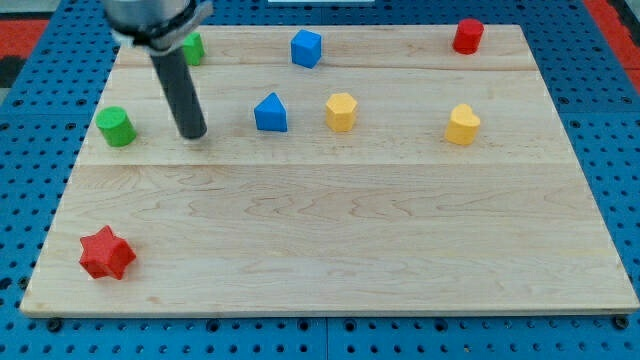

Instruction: Push the triangle slightly down

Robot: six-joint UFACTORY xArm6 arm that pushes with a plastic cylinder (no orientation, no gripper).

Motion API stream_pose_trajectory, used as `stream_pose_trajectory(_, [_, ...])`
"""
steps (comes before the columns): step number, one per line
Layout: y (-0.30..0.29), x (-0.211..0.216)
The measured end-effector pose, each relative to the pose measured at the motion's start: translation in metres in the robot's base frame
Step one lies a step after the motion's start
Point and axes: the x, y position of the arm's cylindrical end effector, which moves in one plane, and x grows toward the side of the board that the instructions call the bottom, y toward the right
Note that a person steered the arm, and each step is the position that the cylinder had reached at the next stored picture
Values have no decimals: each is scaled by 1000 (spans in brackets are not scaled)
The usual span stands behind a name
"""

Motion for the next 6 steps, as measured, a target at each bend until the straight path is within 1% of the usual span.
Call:
stream_pose_trajectory(1, [25, -19])
stream_pose_trajectory(3, [95, -36])
stream_pose_trajectory(5, [101, -6])
stream_pose_trajectory(6, [117, 18])
